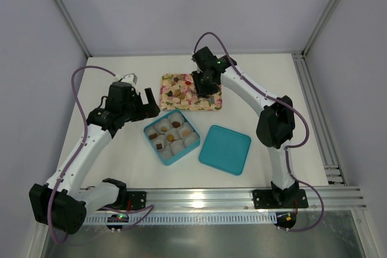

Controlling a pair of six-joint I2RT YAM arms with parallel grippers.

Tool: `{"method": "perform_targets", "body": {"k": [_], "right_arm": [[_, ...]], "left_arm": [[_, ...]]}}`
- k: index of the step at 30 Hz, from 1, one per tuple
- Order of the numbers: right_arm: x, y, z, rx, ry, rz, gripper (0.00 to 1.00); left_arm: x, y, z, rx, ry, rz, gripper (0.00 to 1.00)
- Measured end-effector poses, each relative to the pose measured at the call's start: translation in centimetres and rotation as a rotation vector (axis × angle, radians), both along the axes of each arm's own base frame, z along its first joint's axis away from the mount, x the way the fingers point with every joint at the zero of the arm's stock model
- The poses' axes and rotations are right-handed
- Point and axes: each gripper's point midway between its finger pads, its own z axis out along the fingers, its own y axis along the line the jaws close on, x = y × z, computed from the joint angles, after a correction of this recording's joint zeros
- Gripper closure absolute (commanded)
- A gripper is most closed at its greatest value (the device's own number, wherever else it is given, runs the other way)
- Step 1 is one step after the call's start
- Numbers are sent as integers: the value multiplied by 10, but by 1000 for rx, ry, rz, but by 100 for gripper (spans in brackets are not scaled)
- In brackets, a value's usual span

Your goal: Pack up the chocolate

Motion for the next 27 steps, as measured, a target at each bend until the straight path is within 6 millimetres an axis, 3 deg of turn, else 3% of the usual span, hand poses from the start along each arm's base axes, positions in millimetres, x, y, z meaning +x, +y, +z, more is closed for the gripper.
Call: {"method": "perform_targets", "body": {"k": [16, 27], "right_arm": [[-13, 18, 8, 14, -12, 45, 57], [-15, 15, -1, -1, 2, 43, 57]], "left_arm": [[0, 0, -1, 1, 3, 0, 0], [0, 0, -1, 1, 4, 0, 0]]}}
